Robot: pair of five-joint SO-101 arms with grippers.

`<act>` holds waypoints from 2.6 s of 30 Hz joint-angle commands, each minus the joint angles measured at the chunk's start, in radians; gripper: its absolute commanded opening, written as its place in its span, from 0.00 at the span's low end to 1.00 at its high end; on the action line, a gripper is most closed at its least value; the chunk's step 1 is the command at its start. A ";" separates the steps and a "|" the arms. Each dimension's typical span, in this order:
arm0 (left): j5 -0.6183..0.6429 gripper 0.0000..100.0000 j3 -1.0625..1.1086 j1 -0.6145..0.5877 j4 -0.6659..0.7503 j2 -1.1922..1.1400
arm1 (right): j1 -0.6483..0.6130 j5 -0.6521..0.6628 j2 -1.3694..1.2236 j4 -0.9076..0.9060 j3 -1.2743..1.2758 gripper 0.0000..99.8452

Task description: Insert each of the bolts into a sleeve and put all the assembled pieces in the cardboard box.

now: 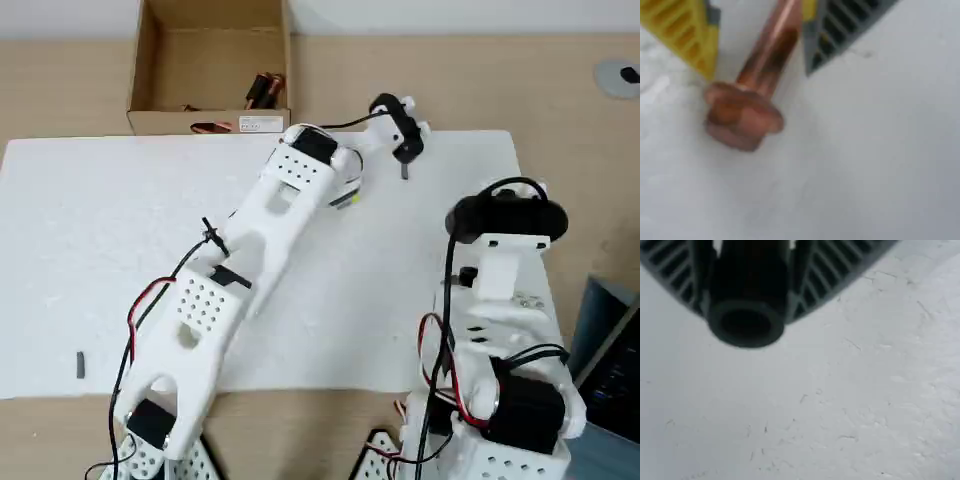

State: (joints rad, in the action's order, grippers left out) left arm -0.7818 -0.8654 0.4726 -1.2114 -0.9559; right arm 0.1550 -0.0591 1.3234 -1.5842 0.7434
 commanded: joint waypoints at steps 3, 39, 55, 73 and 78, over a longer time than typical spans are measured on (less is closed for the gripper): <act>-0.005 0.01 -0.029 0.008 0.008 -0.027 | 0.007 -0.008 0.013 0.023 0.001 0.01; 0.288 0.00 -0.756 -0.129 -0.543 0.142 | 0.005 0.110 0.015 0.023 -0.012 0.01; 0.416 0.00 -0.018 -0.155 -0.543 0.849 | 0.005 0.117 0.013 0.018 -0.147 0.01; 0.529 0.00 0.941 -0.195 -0.388 1.710 | 0.005 0.117 0.015 0.048 -0.131 0.01; 0.571 0.00 1.215 -0.235 -0.226 1.919 | -0.096 0.117 0.096 0.064 -0.099 0.01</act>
State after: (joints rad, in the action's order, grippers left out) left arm -0.2401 0.2240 0.2639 -1.5259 0.8408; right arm 0.1212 0.0560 1.3694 -1.5474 0.6299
